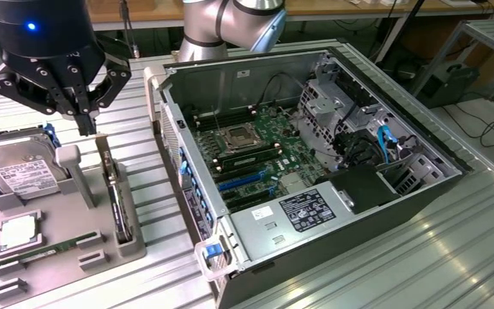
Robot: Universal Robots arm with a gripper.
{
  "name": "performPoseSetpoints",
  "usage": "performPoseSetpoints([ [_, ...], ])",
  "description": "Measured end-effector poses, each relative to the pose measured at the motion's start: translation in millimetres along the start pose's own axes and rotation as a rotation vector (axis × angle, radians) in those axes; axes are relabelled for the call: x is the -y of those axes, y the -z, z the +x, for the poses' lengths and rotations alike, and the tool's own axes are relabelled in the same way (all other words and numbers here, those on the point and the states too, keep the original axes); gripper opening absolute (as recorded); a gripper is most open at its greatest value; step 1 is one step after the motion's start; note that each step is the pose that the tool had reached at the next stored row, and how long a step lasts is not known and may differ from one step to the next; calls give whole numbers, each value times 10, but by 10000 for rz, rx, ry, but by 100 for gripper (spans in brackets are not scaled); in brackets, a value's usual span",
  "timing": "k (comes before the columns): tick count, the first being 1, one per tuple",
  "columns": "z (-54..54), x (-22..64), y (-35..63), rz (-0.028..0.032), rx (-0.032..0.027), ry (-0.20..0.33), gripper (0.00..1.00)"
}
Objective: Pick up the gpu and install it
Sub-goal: 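Pick up the gpu and move the gpu toward the slot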
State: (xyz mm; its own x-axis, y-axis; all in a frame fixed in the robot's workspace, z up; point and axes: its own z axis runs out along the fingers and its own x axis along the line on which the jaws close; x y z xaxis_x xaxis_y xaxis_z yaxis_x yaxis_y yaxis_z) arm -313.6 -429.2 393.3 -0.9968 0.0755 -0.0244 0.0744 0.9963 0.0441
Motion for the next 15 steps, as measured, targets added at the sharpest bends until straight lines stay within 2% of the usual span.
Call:
performPoseSetpoints([
  [1,0,0,0,0,0,0,17],
  [2,0,0,0,0,0,0,17],
  [7,0,2,0,0,0,0,48],
  [8,0,2,0,0,0,-1,48],
  [10,0,4,0,0,0,0,60],
  [11,0,4,-5,0,1,0,60],
  [12,0,5,-12,14,0,17,66],
  [15,1,6,-26,120,-7,422,66],
])
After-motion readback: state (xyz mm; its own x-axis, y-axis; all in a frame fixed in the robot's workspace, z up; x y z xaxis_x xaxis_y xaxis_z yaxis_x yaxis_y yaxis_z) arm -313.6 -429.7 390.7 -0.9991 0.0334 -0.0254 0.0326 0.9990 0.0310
